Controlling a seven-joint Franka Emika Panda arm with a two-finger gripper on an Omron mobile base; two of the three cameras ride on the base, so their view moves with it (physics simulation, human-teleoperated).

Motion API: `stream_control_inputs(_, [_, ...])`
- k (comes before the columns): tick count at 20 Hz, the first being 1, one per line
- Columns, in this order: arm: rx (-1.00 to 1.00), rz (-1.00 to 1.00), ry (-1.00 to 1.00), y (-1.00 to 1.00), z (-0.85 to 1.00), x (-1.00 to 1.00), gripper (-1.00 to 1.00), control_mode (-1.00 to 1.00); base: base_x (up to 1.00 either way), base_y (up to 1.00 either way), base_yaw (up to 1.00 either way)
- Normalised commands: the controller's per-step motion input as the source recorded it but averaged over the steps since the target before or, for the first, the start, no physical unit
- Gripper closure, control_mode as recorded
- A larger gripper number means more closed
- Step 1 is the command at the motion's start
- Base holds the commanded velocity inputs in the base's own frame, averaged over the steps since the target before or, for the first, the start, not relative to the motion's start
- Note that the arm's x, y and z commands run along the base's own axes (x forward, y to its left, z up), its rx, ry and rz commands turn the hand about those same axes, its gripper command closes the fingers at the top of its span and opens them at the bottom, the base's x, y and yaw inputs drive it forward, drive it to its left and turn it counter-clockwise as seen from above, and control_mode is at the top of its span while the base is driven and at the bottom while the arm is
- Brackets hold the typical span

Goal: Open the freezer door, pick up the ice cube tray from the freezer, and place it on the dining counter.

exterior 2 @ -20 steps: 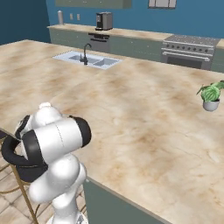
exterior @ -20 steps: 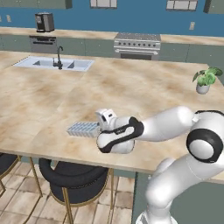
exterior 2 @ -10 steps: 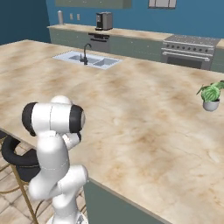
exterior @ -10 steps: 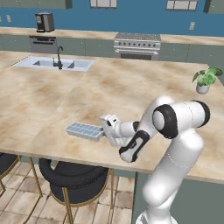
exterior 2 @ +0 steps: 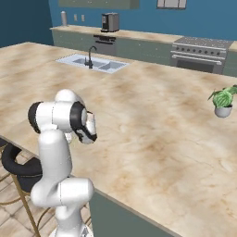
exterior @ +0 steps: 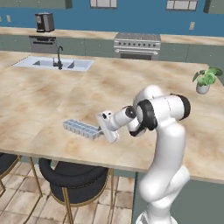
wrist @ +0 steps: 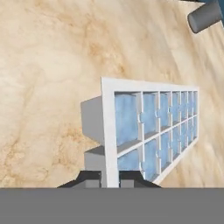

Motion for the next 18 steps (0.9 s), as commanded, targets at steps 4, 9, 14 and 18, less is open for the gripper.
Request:
stream_control_inputs(4, [-0.03, 0.0, 0.29, 0.41, -0.01, 0.58, -1.0, -1.0, 0.0, 0.0, 0.0])
stream_control_inputs(9, [0.0, 0.0, 0.21, 0.06, 0.18, 0.16, -1.0, -1.0, 0.0, 0.0, 0.0])
stream_control_inputs(14, [0.0, -0.01, 0.19, -0.08, 0.56, 0.0, -1.0, -1.0, 0.0, 0.0, 0.0])
stream_control_inputs(18, [0.0, -0.03, 0.18, -0.29, 0.82, 0.0, -1.0, -1.0, 0.0, 0.0, 0.0])
